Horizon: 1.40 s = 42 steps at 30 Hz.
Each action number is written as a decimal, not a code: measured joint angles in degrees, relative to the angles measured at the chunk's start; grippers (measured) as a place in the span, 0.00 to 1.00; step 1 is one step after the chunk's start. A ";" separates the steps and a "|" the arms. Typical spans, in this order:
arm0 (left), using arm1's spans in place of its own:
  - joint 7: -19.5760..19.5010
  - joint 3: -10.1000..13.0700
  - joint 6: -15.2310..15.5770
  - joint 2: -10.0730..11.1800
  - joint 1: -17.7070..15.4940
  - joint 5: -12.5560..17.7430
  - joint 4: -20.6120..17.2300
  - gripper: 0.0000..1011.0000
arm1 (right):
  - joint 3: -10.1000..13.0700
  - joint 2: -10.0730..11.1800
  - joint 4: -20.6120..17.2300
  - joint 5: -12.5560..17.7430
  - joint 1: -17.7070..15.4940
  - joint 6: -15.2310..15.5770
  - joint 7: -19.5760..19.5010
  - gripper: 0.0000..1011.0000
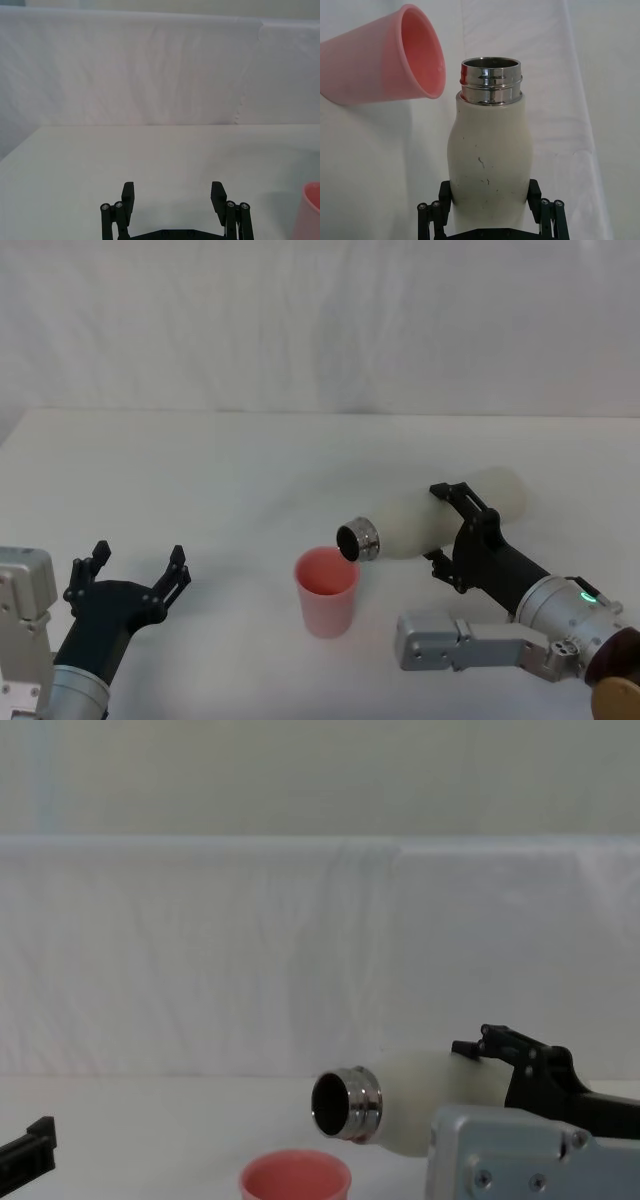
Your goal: Grasp the thermos with one hand and pour water into the cup lid.
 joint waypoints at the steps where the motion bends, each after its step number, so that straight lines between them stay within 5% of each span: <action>1: 0.00 0.00 0.00 0.00 0.00 0.00 0.00 0.99 | -0.14 0.03 -0.03 -0.17 0.10 0.10 0.08 0.94; 42: 0.00 0.00 0.00 0.00 0.00 0.00 0.00 0.99 | -2.54 -0.41 0.88 -5.04 2.63 3.09 0.91 0.94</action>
